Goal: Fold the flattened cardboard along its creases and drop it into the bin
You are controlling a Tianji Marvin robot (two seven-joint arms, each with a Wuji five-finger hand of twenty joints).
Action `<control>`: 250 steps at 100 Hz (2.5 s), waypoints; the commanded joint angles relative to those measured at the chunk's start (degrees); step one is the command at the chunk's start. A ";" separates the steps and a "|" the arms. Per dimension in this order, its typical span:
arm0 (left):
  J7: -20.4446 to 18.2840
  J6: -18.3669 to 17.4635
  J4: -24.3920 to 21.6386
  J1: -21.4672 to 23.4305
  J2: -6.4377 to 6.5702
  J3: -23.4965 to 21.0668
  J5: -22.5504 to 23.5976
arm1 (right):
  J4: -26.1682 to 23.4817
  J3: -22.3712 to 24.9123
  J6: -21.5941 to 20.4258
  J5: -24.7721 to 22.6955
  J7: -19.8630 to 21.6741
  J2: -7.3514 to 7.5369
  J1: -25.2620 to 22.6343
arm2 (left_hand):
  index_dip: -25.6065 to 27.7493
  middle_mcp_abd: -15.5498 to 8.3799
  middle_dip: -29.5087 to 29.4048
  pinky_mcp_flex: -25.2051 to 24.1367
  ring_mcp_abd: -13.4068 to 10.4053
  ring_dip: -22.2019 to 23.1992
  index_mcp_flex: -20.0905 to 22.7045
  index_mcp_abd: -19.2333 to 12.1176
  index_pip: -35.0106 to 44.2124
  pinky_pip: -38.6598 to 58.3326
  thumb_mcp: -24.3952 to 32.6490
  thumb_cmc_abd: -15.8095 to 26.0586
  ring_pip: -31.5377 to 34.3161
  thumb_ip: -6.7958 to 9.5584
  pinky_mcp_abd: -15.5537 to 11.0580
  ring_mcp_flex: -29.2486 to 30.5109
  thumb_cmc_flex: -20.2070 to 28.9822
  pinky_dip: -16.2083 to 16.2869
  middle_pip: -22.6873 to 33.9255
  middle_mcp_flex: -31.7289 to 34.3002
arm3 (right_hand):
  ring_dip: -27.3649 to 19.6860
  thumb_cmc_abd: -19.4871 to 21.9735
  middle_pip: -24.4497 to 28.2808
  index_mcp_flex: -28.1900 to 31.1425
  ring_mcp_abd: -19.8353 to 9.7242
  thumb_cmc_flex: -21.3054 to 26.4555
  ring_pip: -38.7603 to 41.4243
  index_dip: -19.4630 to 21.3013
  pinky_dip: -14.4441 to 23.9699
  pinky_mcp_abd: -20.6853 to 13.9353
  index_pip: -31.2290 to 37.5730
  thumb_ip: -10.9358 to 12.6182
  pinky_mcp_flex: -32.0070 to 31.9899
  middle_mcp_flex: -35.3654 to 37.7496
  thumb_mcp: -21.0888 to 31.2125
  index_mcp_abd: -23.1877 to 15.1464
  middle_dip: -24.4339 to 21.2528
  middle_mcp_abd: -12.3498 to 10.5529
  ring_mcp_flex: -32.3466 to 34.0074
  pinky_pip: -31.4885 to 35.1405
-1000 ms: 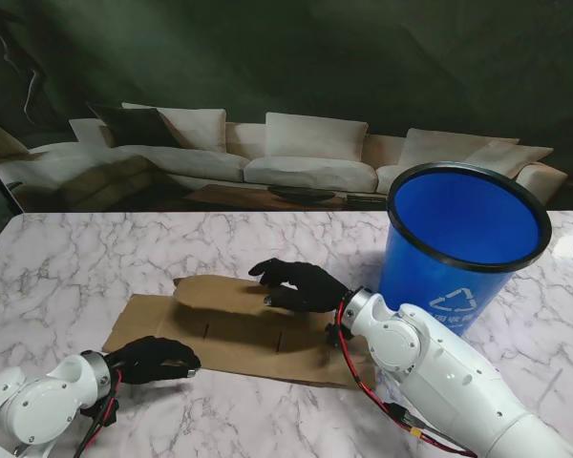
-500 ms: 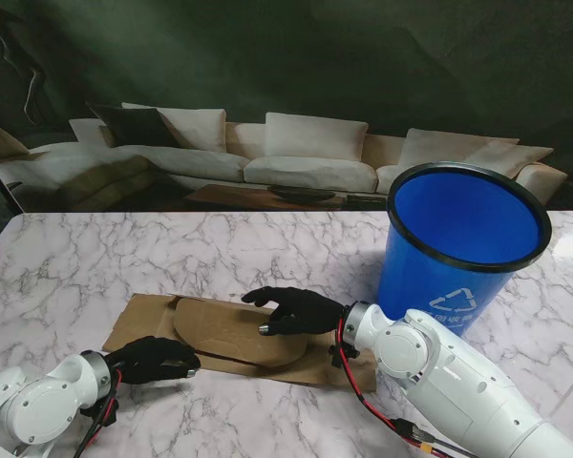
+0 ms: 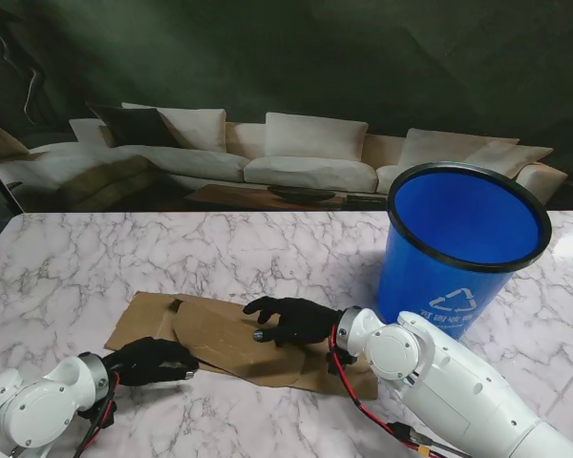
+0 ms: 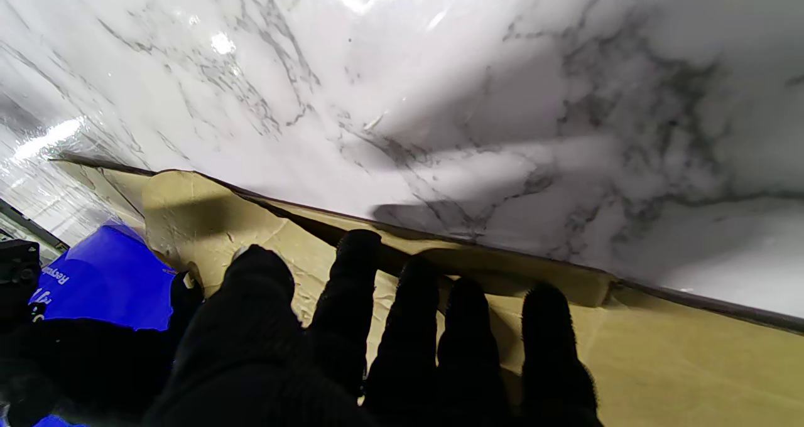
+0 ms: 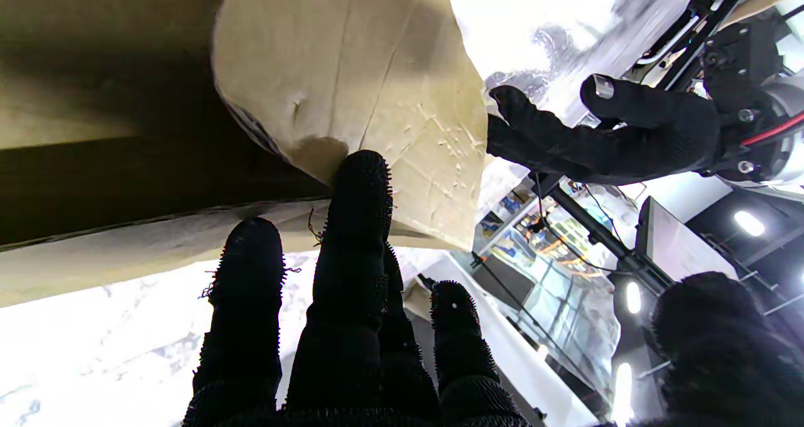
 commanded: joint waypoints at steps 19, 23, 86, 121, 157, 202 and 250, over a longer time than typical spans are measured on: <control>0.22 -2.72 -4.12 5.18 -0.54 -3.43 2.68 | 2.49 -4.16 5.09 -0.67 2.24 0.01 1.44 | 1.87 -0.76 0.81 1.21 7.08 2.92 1.74 -0.46 1.58 1.47 -1.43 0.85 6.88 -0.28 1.76 6.30 1.42 -0.07 1.26 3.20 | -4.25 1.12 -1.15 -0.76 11.51 0.45 -13.09 -2.48 -3.26 2.79 0.91 1.27 3.49 -0.68 -0.10 2.61 0.27 1.21 -3.37 -2.14; 0.79 -3.31 -5.22 6.00 -0.67 -4.39 3.26 | 2.62 -4.75 5.69 -0.90 2.27 -0.05 1.75 | 2.69 -0.84 0.88 1.45 7.04 3.12 2.40 -0.63 2.22 2.24 -1.34 0.55 7.22 -0.31 2.22 7.11 1.56 0.14 1.44 4.07 | -4.39 1.09 -1.12 -0.95 11.55 0.54 -13.42 -2.63 -3.54 2.81 0.81 1.26 3.25 -0.94 -0.07 2.69 0.30 1.22 -3.61 -2.52; 8.28 -4.45 -3.15 -2.67 -1.67 2.34 4.17 | 3.84 -6.17 6.28 -0.30 0.95 -0.86 2.52 | 0.72 -0.56 0.00 0.14 5.88 2.80 -0.43 -0.45 -0.17 2.90 -1.65 1.73 5.53 -0.22 1.81 3.55 -1.21 -0.84 -0.71 -2.16 | -4.54 1.95 -0.09 -1.46 10.44 1.64 -13.99 -3.62 -4.61 2.70 0.93 1.46 0.34 -2.01 -0.69 1.34 0.72 -1.21 -7.57 -3.35; 3.68 -2.04 1.36 -5.72 -0.75 8.19 1.23 | 2.63 -4.26 6.24 -0.41 0.86 -0.57 1.13 | 0.44 -0.53 0.45 0.23 6.14 2.79 0.29 -0.10 0.56 3.05 -1.60 1.84 6.21 -0.21 1.30 3.87 -1.46 -0.67 0.98 0.19 | -4.92 1.92 0.91 -1.40 10.50 2.67 -13.73 -3.80 -5.41 2.59 1.12 1.68 0.05 -1.85 0.07 1.28 1.12 -1.72 -8.47 -3.85; -1.77 0.52 3.13 -8.17 0.24 10.58 1.65 | -4.30 2.35 5.85 -2.92 0.65 0.70 -4.65 | -0.18 -0.36 -0.18 -0.70 5.62 1.75 -1.64 0.20 -0.41 0.50 -1.68 2.22 4.91 -0.25 -0.32 0.96 -1.94 -2.01 -0.21 -3.31 | -4.89 1.99 2.40 0.74 10.17 4.58 -12.79 -3.47 -5.43 3.76 2.27 1.97 -0.88 0.14 0.89 -1.31 1.67 -3.14 -9.27 -3.45; -2.77 1.01 3.54 -8.59 0.41 11.14 0.82 | -11.02 10.43 7.88 -6.49 -6.29 -0.65 -6.17 | -0.21 -0.41 -0.16 -0.52 5.52 1.49 -1.62 0.26 -0.37 0.21 -1.65 2.17 5.13 -0.25 -0.56 0.82 -2.05 -1.91 0.05 -3.08 | -8.66 0.09 2.14 12.55 8.13 6.95 -19.02 2.69 -9.25 2.59 0.55 2.41 -7.57 -2.44 2.70 -6.90 1.90 -4.77 -18.41 -10.01; -2.76 1.06 3.91 -8.68 0.42 11.33 0.37 | 4.95 -4.29 19.04 2.05 -7.75 -6.00 8.88 | -0.22 -0.35 0.01 -0.57 5.51 1.47 -1.71 0.25 -0.36 0.27 -1.67 2.25 5.23 -0.26 -0.59 0.84 -2.30 -1.69 0.28 -2.63 | -12.04 3.32 2.61 3.61 8.35 5.38 -23.23 3.52 -12.01 -1.98 -5.15 2.55 -14.21 -13.12 -4.46 -2.53 1.08 -3.28 -28.67 -17.12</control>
